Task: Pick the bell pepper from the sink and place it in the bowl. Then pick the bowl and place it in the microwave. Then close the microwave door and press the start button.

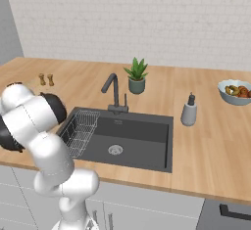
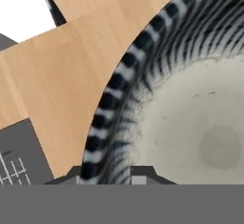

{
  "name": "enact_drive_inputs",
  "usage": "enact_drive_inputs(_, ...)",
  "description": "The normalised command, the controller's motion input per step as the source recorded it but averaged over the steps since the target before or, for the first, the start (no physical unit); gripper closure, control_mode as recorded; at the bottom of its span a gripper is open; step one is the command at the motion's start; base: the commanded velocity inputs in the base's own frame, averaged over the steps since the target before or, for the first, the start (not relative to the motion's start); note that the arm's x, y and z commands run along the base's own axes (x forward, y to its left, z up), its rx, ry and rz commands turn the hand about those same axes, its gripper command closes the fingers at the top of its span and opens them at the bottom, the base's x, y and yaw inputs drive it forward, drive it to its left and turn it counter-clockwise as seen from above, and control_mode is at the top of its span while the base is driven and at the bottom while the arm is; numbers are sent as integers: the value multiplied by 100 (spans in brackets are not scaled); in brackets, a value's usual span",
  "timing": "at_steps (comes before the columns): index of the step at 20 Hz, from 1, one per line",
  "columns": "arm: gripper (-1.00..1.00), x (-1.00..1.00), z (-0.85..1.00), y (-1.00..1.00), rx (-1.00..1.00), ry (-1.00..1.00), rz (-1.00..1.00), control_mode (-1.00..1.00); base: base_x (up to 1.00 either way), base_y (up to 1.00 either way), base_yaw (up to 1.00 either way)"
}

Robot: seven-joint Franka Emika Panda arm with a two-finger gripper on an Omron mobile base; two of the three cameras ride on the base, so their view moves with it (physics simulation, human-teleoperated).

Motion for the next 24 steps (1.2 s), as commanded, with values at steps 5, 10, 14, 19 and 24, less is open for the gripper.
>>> enact_drive_inputs(5, 100, -41, 54, -67, 3, -8, -16, -100, 0, 0, 0)
enact_drive_inputs(10, 100, -33, 52, -70, 3, -5, -17, -100, 0, 0, 0)
enact_drive_inputs(14, 100, -26, 56, -72, 0, 0, -13, -100, 0, 0, 0)
enact_drive_inputs(19, 100, -18, 66, -78, 0, 9, -16, -100, 0, 0, 0)
enact_drive_inputs(24, 100, -16, 50, -94, 2, 7, -19, -100, 0, 0, 0)
